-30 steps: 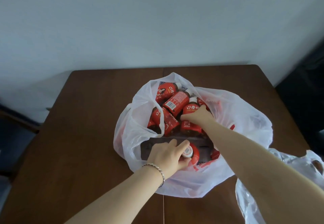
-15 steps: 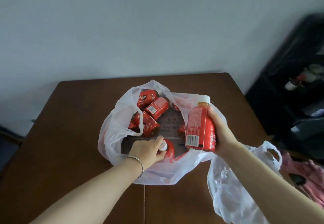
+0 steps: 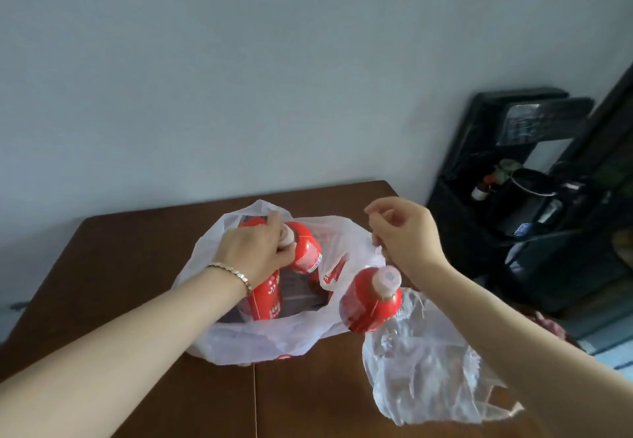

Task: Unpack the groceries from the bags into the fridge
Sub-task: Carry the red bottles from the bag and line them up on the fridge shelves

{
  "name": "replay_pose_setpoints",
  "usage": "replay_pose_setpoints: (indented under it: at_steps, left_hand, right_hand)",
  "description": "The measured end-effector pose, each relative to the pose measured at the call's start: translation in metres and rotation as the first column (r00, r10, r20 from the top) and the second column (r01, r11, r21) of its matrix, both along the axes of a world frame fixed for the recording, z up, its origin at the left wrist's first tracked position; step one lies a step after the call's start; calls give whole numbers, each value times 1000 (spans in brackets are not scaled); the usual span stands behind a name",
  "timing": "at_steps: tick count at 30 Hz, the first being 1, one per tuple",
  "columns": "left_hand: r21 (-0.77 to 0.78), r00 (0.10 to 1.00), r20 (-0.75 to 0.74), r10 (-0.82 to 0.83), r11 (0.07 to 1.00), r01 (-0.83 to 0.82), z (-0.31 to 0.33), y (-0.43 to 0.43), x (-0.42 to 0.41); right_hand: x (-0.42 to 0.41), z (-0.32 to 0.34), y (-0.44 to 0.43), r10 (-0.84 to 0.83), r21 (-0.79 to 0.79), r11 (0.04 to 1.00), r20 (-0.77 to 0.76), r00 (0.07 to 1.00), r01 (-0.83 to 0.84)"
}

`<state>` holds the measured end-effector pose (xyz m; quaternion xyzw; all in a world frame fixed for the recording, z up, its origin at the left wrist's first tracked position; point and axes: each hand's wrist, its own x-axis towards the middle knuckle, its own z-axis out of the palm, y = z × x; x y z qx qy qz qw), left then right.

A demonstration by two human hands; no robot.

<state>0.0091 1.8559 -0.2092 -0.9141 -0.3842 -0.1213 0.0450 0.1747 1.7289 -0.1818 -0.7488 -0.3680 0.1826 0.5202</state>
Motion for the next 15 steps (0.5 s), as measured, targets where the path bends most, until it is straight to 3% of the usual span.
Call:
replay_pose_setpoints:
  at_steps: [2,5,9,11,15]
  left_hand:
    - [9,999,16,-43,999,43,13,-1,-1]
    - [3,995,-49,-89,996,89,16,-7,-8]
    - [-13,972,-123,-198,980,198,-2,-18,-24]
    - [-20,957,-173,-233,972,234,-9,-24,-32]
    - [21,939,-233,-253,964,265,-19,-32,-34]
  right_hand:
    - [-10,0,2,-8,-38,999,151,988,14]
    - [-30,-55,-3,32,-318,946,285,958,63]
    - [-63,-131,-36,55,-772,633,111,992,52]
    - [-72,-149,-51,122,-842,537,9,993,-58]
    - [-76,-176,-62,127,-878,474,-2,992,-63]
